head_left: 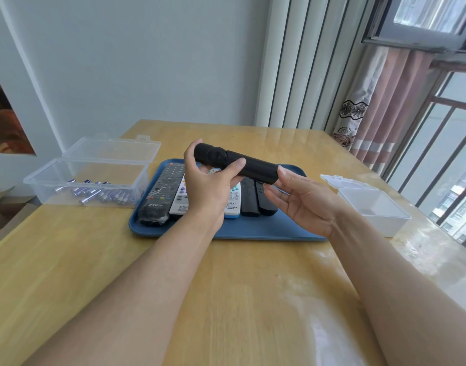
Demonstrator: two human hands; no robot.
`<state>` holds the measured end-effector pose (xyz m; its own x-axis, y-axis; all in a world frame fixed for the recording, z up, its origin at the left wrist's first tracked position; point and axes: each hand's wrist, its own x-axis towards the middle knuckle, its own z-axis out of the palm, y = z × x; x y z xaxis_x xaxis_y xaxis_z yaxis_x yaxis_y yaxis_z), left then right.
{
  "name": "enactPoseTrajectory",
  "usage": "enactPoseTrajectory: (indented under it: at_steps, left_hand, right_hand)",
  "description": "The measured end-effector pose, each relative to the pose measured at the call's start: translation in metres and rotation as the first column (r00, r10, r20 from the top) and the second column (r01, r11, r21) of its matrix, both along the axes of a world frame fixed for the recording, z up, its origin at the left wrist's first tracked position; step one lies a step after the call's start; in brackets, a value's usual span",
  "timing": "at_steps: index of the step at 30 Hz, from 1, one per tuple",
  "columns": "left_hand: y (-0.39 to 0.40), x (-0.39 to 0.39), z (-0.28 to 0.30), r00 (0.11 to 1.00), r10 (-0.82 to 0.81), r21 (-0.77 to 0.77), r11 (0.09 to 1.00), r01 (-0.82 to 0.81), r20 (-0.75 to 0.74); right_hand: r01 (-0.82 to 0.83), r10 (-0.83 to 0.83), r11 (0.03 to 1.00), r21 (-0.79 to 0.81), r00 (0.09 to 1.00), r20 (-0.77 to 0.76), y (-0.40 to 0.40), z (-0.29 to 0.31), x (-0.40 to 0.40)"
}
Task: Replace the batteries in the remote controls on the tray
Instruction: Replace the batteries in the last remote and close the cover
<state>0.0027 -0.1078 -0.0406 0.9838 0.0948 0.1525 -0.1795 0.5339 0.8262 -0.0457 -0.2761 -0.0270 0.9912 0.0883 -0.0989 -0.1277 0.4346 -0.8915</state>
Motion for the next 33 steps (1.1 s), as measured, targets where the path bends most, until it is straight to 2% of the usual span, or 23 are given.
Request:
enactPoseTrajectory:
  at_steps: [13,24,27,31,33]
  left_hand:
    - [0.003,0.001,-0.001,1.0,0.002,0.032,0.999,-0.002,-0.011]
    - [0.005,0.0,0.002,1.0,0.006,0.029,1.0,-0.007,0.004]
    - [0.003,-0.001,0.001,1.0,0.026,0.035,0.999,-0.026,0.01]
    - [-0.004,-0.006,0.0,0.998,-0.027,0.13,0.991,0.02,0.049]
    - [-0.006,-0.004,0.001,0.997,-0.036,0.165,0.986,0.026,0.062]
  right_hand:
    - [0.014,-0.014,1.0,0.026,1.0,-0.022,0.002,-0.007,0.004]
    - [0.03,-0.03,1.0,-0.003,0.999,0.017,0.005,-0.005,0.003]
    - [0.073,-0.073,0.997,-0.004,0.997,0.017,0.006,-0.004,0.003]
    - [0.127,-0.126,0.989,-0.071,0.992,0.029,0.01,0.001,0.0]
    - [0.207,-0.203,0.976,-0.073,0.978,0.049,0.01,0.005,0.0]
